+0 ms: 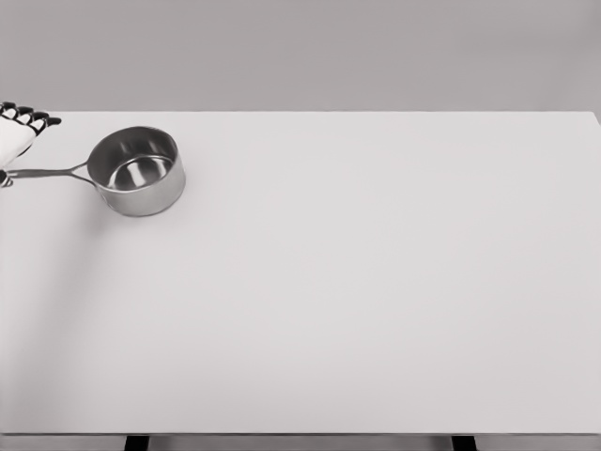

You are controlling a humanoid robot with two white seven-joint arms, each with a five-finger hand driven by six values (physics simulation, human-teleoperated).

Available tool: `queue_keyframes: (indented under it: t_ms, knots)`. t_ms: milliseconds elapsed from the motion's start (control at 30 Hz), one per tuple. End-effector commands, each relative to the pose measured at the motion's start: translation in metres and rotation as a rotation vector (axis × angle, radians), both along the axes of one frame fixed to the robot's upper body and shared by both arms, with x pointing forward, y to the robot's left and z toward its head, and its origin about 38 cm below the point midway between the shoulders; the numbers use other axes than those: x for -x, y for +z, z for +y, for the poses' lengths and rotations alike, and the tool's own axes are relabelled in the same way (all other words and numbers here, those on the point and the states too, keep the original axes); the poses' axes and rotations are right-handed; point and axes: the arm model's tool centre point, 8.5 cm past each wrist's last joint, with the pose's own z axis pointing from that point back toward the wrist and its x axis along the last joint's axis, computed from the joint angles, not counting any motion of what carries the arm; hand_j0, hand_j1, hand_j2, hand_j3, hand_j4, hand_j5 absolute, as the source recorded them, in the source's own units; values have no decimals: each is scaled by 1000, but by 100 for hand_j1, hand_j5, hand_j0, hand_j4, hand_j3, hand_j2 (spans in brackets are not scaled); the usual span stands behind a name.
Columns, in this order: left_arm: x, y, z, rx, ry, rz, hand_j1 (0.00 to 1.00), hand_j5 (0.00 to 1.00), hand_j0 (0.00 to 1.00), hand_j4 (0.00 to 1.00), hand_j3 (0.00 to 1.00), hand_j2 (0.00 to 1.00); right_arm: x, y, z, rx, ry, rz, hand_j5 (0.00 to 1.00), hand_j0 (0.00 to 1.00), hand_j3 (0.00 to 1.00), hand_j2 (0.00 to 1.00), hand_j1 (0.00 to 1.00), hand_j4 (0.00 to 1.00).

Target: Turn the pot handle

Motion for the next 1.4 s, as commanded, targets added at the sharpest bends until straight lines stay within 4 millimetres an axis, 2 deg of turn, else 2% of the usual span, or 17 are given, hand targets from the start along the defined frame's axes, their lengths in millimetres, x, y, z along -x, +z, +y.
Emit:
queue_keyframes:
  t_ms: [0,733,967,1367]
  knots:
    - [-1,-3,3,-7,11,3,100,100,100,100,100,100,0,0,0,0,0,0,100,100,100,100,100,100]
    - [-7,5,2,-37,14,-22,100,100,100,100,100,100,0,0,0,0,0,0,100,100,100,100,100,100]
    - [-12,-1,2,-35,29,-15,100,100,100,100,100,100,-1,0,0,0,1,-3,100,100,100,100,100,100]
    - [-14,1,2,-36,29,-22,100,100,100,100,100,100,0,0,0,0,0,0,100,100,100,100,100,100]
